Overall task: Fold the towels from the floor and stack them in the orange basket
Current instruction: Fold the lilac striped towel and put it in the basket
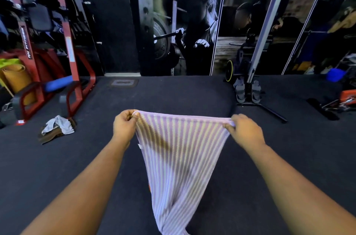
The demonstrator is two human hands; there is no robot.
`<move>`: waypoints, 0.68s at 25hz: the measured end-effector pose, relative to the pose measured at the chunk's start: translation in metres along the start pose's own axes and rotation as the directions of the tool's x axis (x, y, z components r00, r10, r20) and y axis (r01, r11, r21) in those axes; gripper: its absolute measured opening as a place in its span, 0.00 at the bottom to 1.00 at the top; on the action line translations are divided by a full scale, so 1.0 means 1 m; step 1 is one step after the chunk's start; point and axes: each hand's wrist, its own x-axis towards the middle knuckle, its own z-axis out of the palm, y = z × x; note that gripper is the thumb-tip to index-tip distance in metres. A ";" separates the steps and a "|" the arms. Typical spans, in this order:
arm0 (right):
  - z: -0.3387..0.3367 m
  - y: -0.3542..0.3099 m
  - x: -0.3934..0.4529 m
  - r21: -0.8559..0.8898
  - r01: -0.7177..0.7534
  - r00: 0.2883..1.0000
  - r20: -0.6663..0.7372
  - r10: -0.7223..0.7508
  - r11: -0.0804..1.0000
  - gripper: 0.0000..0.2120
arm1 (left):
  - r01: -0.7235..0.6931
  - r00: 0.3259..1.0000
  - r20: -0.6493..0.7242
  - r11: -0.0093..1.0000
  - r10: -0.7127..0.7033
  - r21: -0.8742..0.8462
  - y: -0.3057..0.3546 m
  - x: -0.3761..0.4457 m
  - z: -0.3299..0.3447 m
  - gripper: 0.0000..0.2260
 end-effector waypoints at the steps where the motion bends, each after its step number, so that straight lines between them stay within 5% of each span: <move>1: -0.007 -0.001 0.002 0.233 -0.017 0.995 -0.089 0.038 0.972 0.16 | -0.025 0.999 -0.030 0.999 0.024 -0.041 0.009 -0.001 0.004 0.06; 3: -0.025 -0.004 0.005 0.648 0.028 0.968 -0.209 0.142 0.761 0.16 | -0.131 0.990 -0.075 0.985 0.123 -0.114 0.031 -0.004 0.008 0.05; 5: -0.052 -0.012 0.014 0.816 0.132 0.934 -0.293 0.206 0.563 0.12 | -0.224 0.973 -0.096 0.960 0.211 -0.168 0.054 0.002 0.010 0.05; 7: -0.076 -0.019 0.034 0.875 0.162 0.933 -0.286 0.218 0.455 0.09 | -0.218 0.974 -0.096 0.965 0.206 -0.147 0.075 0.018 0.015 0.05; 12: -0.071 -0.021 0.073 0.871 -0.090 0.965 -0.045 0.259 0.484 0.05 | -0.074 0.996 -0.043 0.995 0.076 0.062 0.103 0.040 0.041 0.07; 15: -0.082 -0.023 0.067 0.967 -0.177 0.942 0.113 0.317 0.181 0.04 | -0.008 0.999 -0.046 0.997 0.004 -0.081 0.118 0.033 0.045 0.06; 17: -0.097 -0.019 0.062 0.989 -0.147 0.947 0.150 0.285 -0.030 0.07 | -0.085 0.995 -0.064 0.972 0.073 -0.218 0.128 0.029 0.041 0.05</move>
